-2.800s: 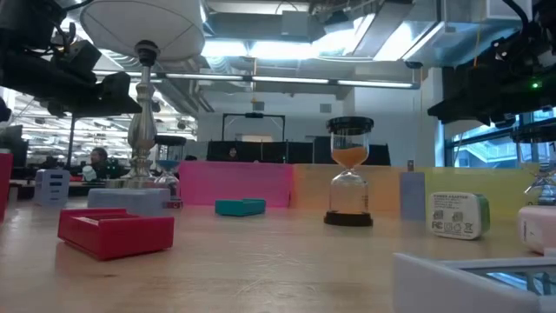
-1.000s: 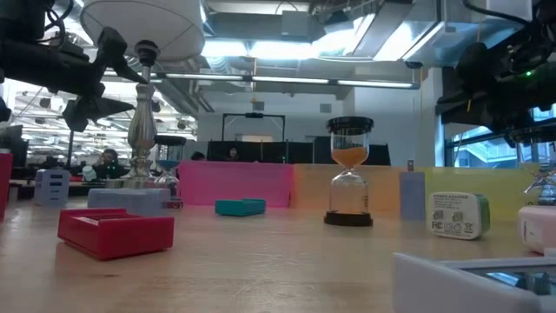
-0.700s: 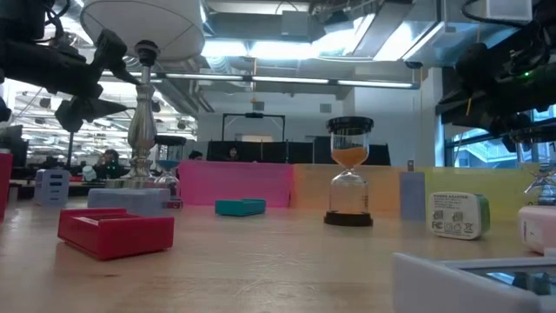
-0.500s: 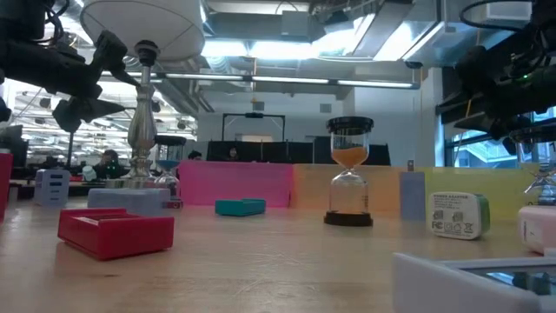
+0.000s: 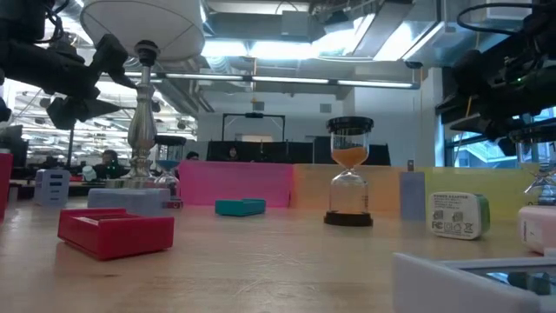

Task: Pick & Place Office items
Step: Put the top right blue charger adapter into the yellow bin

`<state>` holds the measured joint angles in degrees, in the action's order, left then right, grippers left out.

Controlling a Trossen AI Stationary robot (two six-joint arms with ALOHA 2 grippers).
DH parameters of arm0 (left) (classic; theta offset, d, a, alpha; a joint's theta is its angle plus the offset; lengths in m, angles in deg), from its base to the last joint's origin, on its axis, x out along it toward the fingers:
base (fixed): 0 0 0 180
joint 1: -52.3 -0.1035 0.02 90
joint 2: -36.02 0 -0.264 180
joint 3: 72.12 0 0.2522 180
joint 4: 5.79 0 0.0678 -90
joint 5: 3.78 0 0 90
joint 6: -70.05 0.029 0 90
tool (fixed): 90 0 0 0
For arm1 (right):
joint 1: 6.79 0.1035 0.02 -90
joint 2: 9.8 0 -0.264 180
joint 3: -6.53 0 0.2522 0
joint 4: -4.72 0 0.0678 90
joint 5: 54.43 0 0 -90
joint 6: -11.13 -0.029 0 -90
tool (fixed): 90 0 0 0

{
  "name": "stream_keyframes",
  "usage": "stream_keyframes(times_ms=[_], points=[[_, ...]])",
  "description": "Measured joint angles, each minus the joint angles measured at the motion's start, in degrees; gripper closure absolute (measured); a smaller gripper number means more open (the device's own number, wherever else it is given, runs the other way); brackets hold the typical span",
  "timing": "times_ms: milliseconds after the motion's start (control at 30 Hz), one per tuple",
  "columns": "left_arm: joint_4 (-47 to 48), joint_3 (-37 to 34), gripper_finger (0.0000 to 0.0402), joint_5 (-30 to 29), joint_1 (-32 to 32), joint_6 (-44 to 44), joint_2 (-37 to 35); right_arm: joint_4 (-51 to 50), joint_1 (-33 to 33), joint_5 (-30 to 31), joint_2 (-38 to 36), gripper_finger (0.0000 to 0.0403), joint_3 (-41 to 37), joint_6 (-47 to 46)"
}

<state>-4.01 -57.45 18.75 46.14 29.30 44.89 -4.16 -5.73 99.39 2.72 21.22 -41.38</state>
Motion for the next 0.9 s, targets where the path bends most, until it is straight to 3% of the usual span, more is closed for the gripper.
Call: stream_keyframes(times_ms=[267, 467, 567, 733, 900], points=[[0.1, 0.0, 0.0125, -0.3, 0.0, 1.1, 0.0, 2.4, -4.6, -14.1, 0.8, 0.0158, 0.3, 7.8], [0.2, 0.0, 0.0125, -0.6, 0.0, 2.0, 0.0, 0.1, -10.0, -23.4, 5.3, 0.0158, 4.6, 12.9], [0.2, 0.0, 0.0125, -0.5, 0.0, 1.7, 0.0, -6.0, -12.4, -30.3, 9.7, 0.0158, 9.2, 14.7], [0.2, 0.0, 0.0125, -0.9, 0.0, 2.6, 0.0, -25.2, -15.7, -46.8, 17.9, 0.0158, 20.8, 18.3], [0.3, 0.0, 0.0125, -1.0, 0.0, 3.4, 0.0, -35.7, -17.2, -58.6, 25.0, 0.0147, 30.7, 29.9]])
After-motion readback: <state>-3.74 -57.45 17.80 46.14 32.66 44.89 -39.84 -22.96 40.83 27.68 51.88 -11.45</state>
